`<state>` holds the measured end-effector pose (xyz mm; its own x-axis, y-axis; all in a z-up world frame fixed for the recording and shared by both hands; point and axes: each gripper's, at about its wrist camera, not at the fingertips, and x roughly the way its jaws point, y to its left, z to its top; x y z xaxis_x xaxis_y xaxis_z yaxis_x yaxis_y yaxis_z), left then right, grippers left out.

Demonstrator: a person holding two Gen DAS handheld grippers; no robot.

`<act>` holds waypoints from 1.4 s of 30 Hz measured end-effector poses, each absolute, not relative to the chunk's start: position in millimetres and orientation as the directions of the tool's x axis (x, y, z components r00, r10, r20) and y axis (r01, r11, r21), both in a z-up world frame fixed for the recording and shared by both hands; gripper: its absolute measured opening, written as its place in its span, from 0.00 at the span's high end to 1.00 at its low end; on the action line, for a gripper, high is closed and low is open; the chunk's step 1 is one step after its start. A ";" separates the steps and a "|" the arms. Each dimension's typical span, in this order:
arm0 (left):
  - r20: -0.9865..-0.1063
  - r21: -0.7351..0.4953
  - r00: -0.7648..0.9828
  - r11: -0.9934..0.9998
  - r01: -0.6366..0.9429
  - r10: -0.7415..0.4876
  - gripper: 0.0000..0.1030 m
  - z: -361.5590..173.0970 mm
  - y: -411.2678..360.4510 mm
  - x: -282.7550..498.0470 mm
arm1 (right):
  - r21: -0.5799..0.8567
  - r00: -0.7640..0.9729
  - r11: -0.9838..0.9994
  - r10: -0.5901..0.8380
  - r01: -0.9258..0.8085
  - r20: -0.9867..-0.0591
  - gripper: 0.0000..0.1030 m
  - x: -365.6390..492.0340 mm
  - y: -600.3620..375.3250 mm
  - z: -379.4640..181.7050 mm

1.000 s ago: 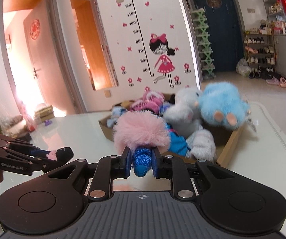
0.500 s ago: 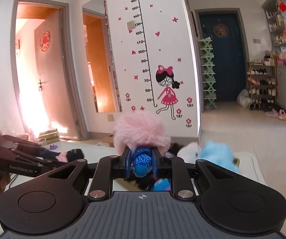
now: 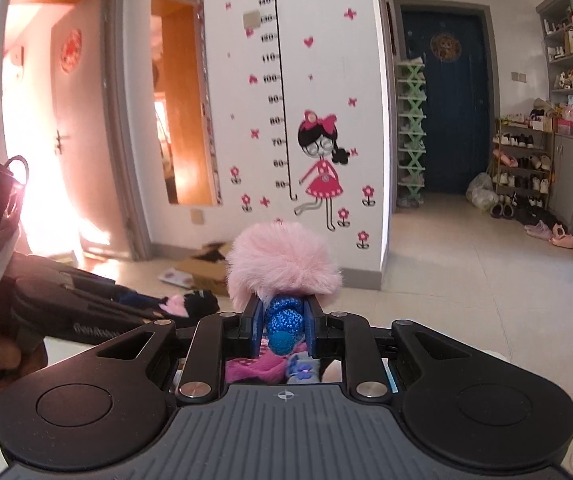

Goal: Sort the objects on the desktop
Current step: 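Lift the sock bundle and pompom keychain and carry them over the box, then lower both items into the box and open both tools, then move left tool to the peach plush while right tool reaches the green durian keychain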

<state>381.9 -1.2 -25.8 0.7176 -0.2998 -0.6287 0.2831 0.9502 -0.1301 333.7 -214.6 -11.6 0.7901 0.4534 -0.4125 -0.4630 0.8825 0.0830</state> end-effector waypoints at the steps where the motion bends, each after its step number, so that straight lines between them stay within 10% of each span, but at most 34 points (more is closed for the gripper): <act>1: -0.637 -0.131 0.713 0.952 0.275 -0.294 0.66 -33.5 -1.3 384.7 | 0.083 0.787 0.883 0.451 -0.462 -0.421 0.75 341.2 -210.9 -15.7; 17: -0.670 -0.103 0.694 0.960 0.261 -0.261 0.61 -83.2 16.9 403.0 | -0.013 0.741 0.893 0.365 -0.450 -0.564 0.68 403.2 -157.1 -105.7; 22: -0.644 -0.165 0.700 0.950 0.265 -0.308 0.39 -71.5 22.4 395.8 | -0.039 0.773 0.900 0.350 -0.434 -0.530 0.52 389.3 -156.3 -97.1; 42: -0.617 -0.167 0.676 0.906 0.388 -0.403 0.36 -42.1 45.1 267.8 | 0.100 0.802 0.897 0.431 -0.431 -0.414 0.38 216.7 -280.8 -32.3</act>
